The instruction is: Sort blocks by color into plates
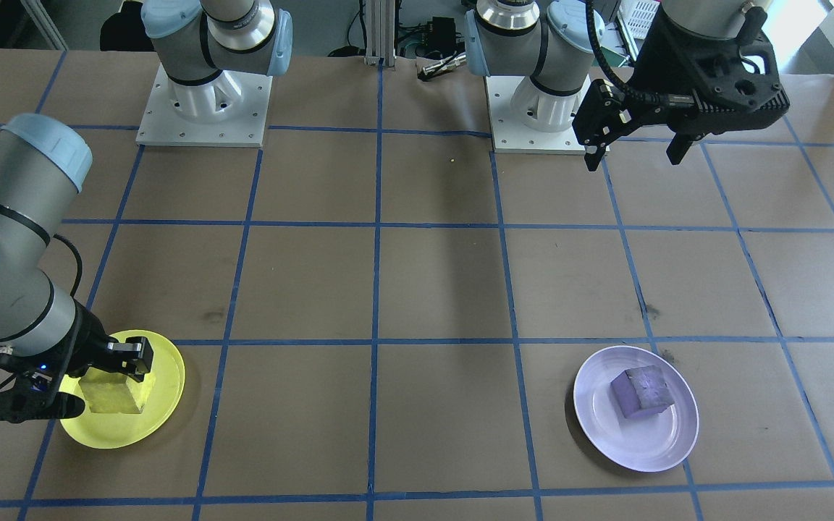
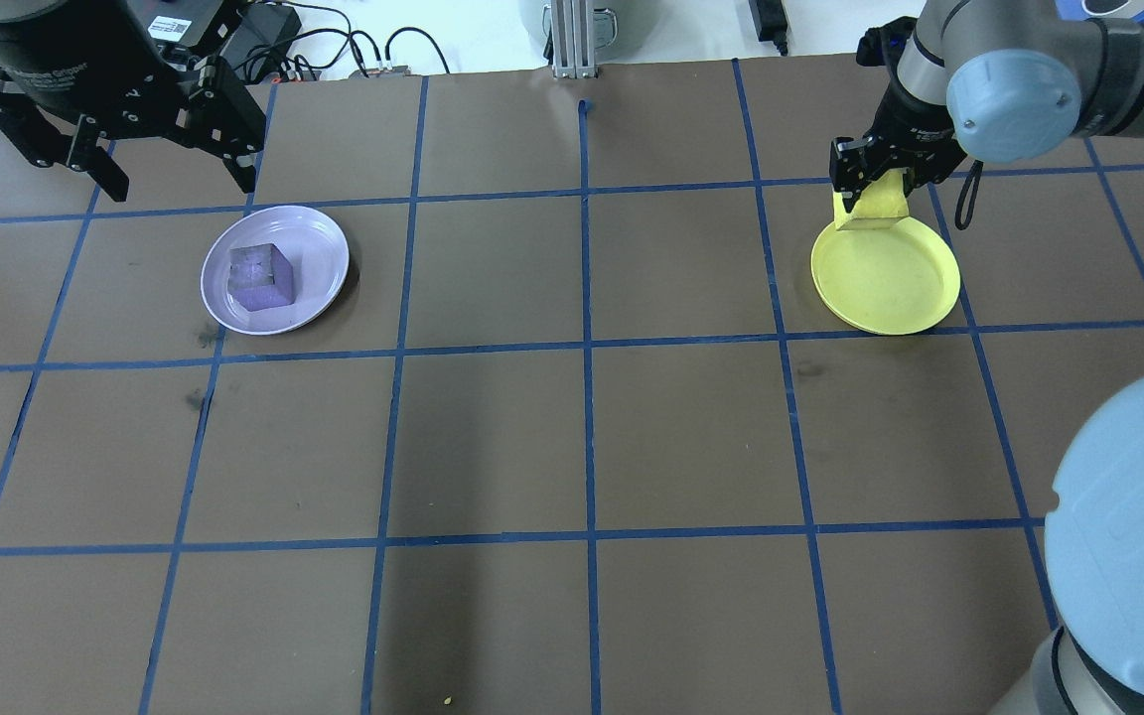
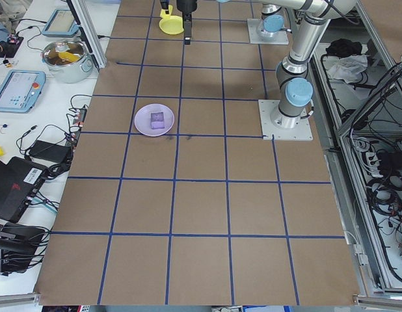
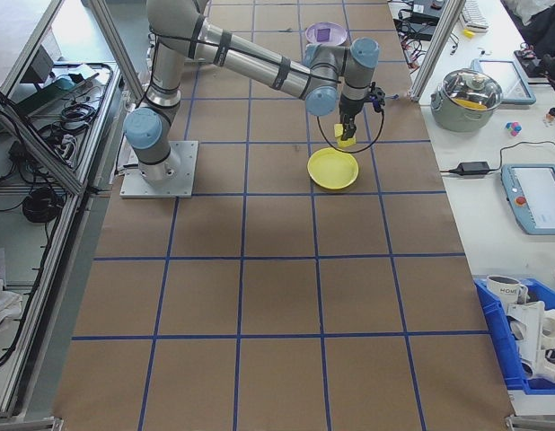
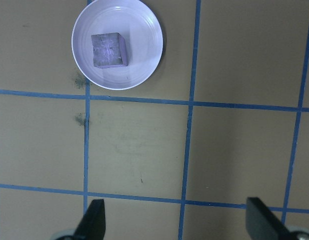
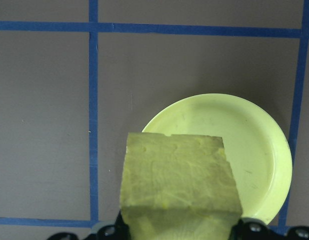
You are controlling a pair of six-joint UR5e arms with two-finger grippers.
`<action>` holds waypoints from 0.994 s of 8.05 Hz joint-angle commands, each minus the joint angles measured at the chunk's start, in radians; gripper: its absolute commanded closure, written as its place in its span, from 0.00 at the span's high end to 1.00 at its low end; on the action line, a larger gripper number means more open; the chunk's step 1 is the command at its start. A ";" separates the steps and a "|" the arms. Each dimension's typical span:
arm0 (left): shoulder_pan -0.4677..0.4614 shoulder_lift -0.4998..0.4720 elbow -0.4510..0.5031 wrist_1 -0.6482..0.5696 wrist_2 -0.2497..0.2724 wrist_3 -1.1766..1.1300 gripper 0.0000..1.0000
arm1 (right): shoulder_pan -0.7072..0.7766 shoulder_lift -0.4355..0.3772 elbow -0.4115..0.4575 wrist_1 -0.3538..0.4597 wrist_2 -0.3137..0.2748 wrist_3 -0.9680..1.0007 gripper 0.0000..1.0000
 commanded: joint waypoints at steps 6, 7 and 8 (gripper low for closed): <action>-0.001 0.011 -0.001 -0.008 0.004 -0.001 1.00 | -0.042 0.067 0.000 0.072 -0.041 -0.103 1.00; -0.001 0.014 -0.001 -0.008 0.004 -0.001 1.00 | -0.042 0.054 -0.005 0.072 -0.041 -0.101 1.00; -0.001 0.014 -0.001 -0.006 0.004 -0.001 1.00 | -0.042 0.020 -0.008 0.072 -0.041 -0.094 1.00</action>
